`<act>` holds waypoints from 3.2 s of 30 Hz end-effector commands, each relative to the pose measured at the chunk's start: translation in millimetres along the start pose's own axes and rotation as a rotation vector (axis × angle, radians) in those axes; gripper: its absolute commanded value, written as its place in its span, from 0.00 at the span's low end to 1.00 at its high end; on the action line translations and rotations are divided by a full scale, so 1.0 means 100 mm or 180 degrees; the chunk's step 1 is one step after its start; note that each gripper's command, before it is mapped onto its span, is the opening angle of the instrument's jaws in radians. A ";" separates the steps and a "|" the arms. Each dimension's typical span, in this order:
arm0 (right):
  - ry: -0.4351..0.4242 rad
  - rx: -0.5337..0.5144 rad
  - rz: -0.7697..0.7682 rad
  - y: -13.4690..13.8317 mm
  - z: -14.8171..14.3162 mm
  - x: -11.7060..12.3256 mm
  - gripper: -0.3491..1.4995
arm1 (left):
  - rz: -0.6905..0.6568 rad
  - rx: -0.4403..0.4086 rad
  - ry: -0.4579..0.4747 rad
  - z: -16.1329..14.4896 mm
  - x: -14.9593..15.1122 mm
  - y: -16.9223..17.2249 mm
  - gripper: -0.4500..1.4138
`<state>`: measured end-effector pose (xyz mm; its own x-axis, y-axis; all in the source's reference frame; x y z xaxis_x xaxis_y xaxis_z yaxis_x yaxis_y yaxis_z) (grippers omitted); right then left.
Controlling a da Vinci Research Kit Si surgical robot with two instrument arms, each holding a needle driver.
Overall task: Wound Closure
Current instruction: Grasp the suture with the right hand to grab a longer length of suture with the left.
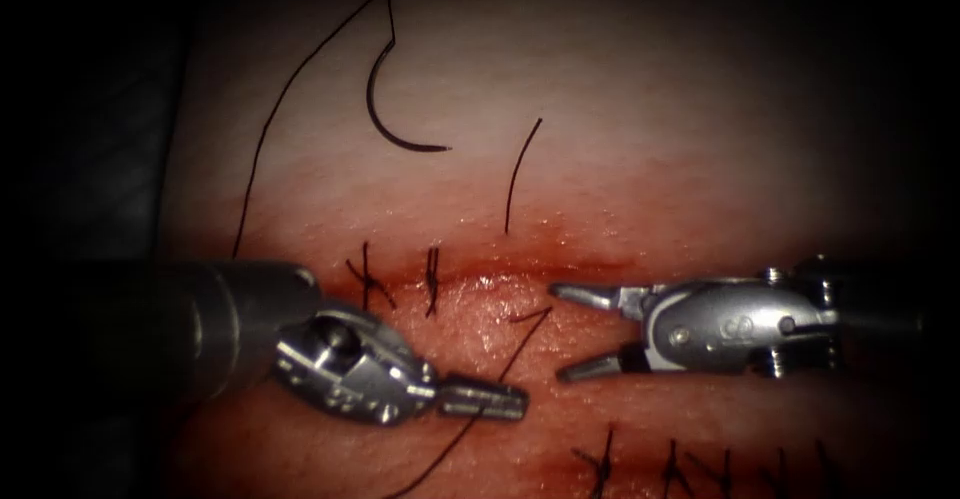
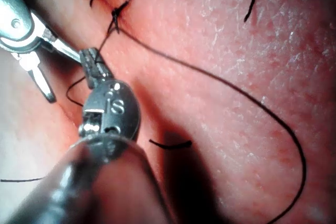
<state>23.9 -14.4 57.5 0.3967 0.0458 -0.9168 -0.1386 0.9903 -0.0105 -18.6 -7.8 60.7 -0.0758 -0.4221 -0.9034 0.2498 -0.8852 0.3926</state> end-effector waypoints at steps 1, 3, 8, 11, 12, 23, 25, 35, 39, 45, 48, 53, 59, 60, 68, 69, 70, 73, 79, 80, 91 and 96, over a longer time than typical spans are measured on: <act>-0.0013 0.0022 -0.0046 -0.001 0.016 0.000 0.90 | 0.0004 0.0013 0.0015 0.007 -0.005 -0.001 0.00; -0.0068 0.0040 -0.0156 0.000 0.020 -0.002 0.89 | 0.0002 -0.0006 0.0026 0.007 -0.006 -0.002 0.00; -0.0095 0.0073 -0.0221 0.000 0.023 -0.005 0.81 | -0.0008 -0.0034 0.0037 0.005 -0.007 -0.005 0.00; -0.0147 0.0172 -0.0310 -0.006 0.028 -0.003 0.60 | -0.0013 -0.0029 0.0043 0.007 -0.007 -0.008 0.00; -0.0116 0.0254 -0.0312 -0.006 0.028 -0.002 0.26 | -0.0013 -0.0040 0.0060 0.008 -0.007 -0.009 0.00; -0.0054 0.0252 -0.0400 0.011 0.009 -0.012 0.00 | -0.0311 -0.0062 0.0072 0.007 -0.007 -0.008 0.71; -0.0048 0.0259 -0.0405 0.020 0.005 -0.026 0.00 | -0.0422 -0.0063 0.0072 0.007 -0.004 -0.008 0.78; 0.0112 0.0220 -0.0442 0.053 -0.015 -0.078 0.00 | -0.0239 -0.0280 0.0286 -0.016 0.012 0.006 0.56; 0.0137 0.0212 -0.0431 0.058 -0.019 -0.086 0.00 | -0.0120 -0.0316 0.0437 -0.024 0.023 0.006 0.66; 0.0149 0.0191 -0.0404 0.055 -0.017 -0.096 0.00 | -0.0106 -0.0193 0.0581 -0.029 0.037 -0.006 0.73; 0.0146 0.0199 -0.0399 0.053 -0.018 -0.099 0.00 | -0.0102 -0.0174 0.0644 -0.030 0.044 -0.010 0.73; 0.0147 0.0215 -0.0338 0.053 -0.020 -0.105 0.00 | 0.0026 -0.0210 0.0764 -0.049 0.051 -0.005 0.69; 0.0139 0.0199 -0.0302 0.051 -0.014 -0.104 0.00 | 0.0123 -0.0245 0.0891 -0.065 0.053 0.001 0.62; 0.0138 0.0197 -0.0301 0.051 -0.013 -0.103 0.00 | 0.0145 -0.0243 0.0900 -0.064 0.054 0.000 0.62; 0.0143 0.0198 -0.0254 0.049 -0.013 -0.104 0.00 | 0.0352 -0.0230 0.0992 -0.062 0.061 -0.002 0.40; 0.0149 0.0192 -0.0235 0.048 -0.014 -0.104 0.00 | 0.0371 -0.0228 0.1004 -0.061 0.061 -0.002 0.13; 0.0150 0.0192 -0.0235 0.048 -0.014 -0.103 0.00 | 0.0371 -0.0224 0.0987 -0.060 0.060 -0.002 0.00; 0.0150 0.0192 -0.0216 0.047 -0.014 -0.103 0.00 | 0.0427 -0.0194 0.0899 -0.060 0.058 -0.003 0.00; 0.0203 0.0152 -0.0028 0.040 -0.017 -0.095 0.00 | 0.0367 0.0039 0.0640 -0.075 0.045 -0.017 0.00; 0.0209 0.0146 -0.0008 0.038 -0.018 -0.093 0.05 | 0.0367 0.0099 0.0610 -0.079 0.044 -0.019 0.00; 0.0412 0.0001 0.0569 0.052 -0.056 -0.067 0.98 | 0.0293 0.1264 0.0426 -0.158 0.033 -0.052 0.00; 0.0440 -0.0054 0.0645 0.074 -0.055 -0.062 0.84 | 0.0232 0.1556 0.0425 -0.166 0.027 -0.062 0.00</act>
<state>14.7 -8.3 60.4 0.2303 0.2282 -0.9460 -0.2243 0.9584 0.1765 -3.9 -0.4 52.4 0.0542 -0.4855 -0.8726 -0.2355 -0.8554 0.4613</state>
